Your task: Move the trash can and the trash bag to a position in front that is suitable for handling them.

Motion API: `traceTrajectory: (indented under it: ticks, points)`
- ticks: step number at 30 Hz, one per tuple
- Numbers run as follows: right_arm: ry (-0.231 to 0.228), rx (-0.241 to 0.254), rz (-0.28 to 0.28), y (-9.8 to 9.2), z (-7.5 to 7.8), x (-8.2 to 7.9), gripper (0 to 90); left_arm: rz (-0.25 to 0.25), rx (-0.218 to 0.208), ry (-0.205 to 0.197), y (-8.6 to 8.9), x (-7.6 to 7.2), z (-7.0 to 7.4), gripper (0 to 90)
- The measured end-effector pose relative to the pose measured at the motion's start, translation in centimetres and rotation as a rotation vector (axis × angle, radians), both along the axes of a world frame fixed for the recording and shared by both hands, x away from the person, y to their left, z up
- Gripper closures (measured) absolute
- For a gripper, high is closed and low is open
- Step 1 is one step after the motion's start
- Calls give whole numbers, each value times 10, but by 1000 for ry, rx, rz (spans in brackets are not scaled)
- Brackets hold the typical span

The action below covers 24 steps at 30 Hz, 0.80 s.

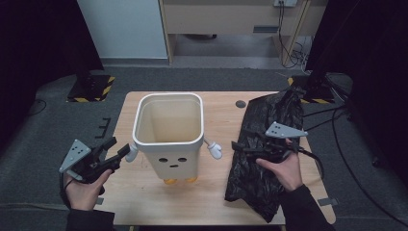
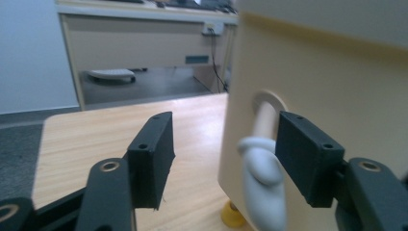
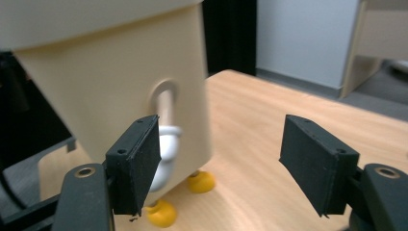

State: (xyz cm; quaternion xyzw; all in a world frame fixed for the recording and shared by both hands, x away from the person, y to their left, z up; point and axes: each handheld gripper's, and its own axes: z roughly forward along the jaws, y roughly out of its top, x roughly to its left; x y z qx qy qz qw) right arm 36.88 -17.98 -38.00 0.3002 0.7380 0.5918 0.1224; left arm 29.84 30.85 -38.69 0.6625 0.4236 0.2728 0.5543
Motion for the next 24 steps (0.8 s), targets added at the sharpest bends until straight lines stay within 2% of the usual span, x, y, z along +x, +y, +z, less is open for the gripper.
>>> traceTrajectory:
  ticks: [4, 5, 6, 8, 10, 12, 15, 17, 19, 20, 21, 24]
  points:
    - [31, -21, 51, 23, -16, -1, 322, -19, 22, 38, -6, 2, -5, 437]
    - [31, -21, 51, 23, -16, -1, 322, -19, 22, 38, -6, 2, -5, 445]
    - [53, -31, 74, 35, -26, -1, 346, -24, 23, 46, -7, 3, -6, 444]
    - [76, -36, 91, 42, -33, 0, 386, -36, 4, 51, -5, 3, -7, 460]
    - [87, -24, 104, 49, -39, 1, 443, -56, 12, 62, -5, 4, -7, 485]
    - [84, -16, 107, 52, -41, 3, 534, -76, 47, 79, -8, 4, -8, 513]
    - [102, -4, 129, 53, -42, 4, 636, -97, 45, 92, -13, 6, -11, 601]
    - [107, 1, 129, 53, -41, 4, 643, -94, 43, 94, -14, 7, -13, 610]
    - [98, -2, 129, 50, -38, 4, 664, -97, -11, 96, -14, 8, -18, 613]
    - [111, 2, 127, 48, -36, 4, 666, -99, -31, 99, -14, 9, -19, 614]
    - [126, 1, 126, 47, -34, 4, 668, -102, -41, 96, -15, 9, -21, 616]
    - [129, -13, 110, 43, -32, 4, 671, -106, -61, 90, -20, 10, -24, 620]
